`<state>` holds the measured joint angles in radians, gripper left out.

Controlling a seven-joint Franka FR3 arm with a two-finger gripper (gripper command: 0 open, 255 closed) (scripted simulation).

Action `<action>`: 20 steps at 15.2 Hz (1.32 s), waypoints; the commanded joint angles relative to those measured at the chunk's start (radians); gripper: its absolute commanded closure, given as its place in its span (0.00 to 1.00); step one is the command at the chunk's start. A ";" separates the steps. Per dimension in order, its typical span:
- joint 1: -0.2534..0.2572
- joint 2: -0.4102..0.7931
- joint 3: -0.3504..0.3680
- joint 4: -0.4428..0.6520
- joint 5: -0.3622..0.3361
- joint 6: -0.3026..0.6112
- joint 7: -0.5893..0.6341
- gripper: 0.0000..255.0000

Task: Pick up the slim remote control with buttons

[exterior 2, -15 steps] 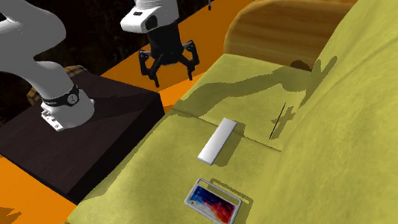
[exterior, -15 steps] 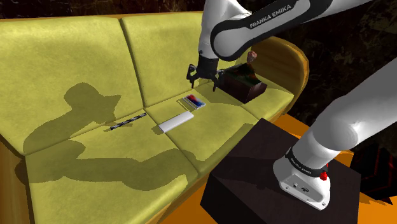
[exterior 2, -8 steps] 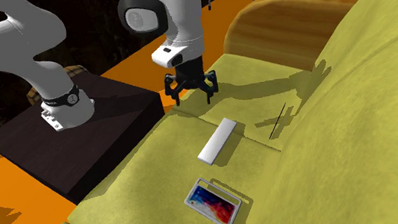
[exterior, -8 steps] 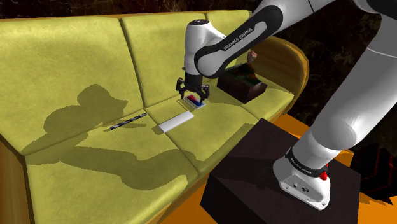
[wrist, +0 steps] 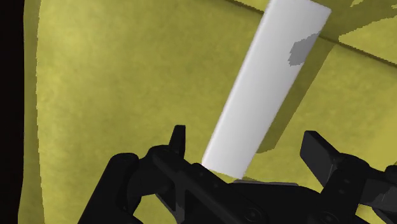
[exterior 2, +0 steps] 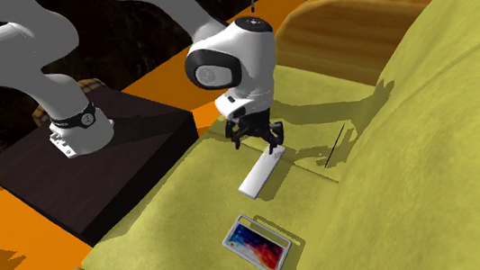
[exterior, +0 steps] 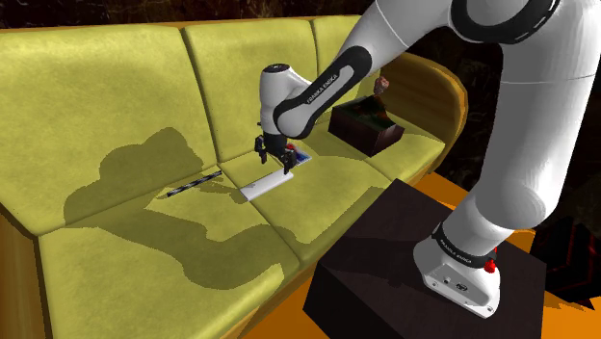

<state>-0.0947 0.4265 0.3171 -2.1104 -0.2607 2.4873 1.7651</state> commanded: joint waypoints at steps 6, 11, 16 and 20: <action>0.053 0.189 -0.059 0.130 -0.020 0.042 0.123 0.00; 0.066 0.243 -0.077 0.146 -0.038 0.080 0.135 0.00; 0.066 0.243 -0.077 0.146 -0.038 0.081 0.136 1.00; 0.066 0.243 -0.078 0.144 -0.039 0.082 0.136 1.00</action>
<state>-0.0284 0.6681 0.2396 -1.9638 -0.2989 2.5688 1.9017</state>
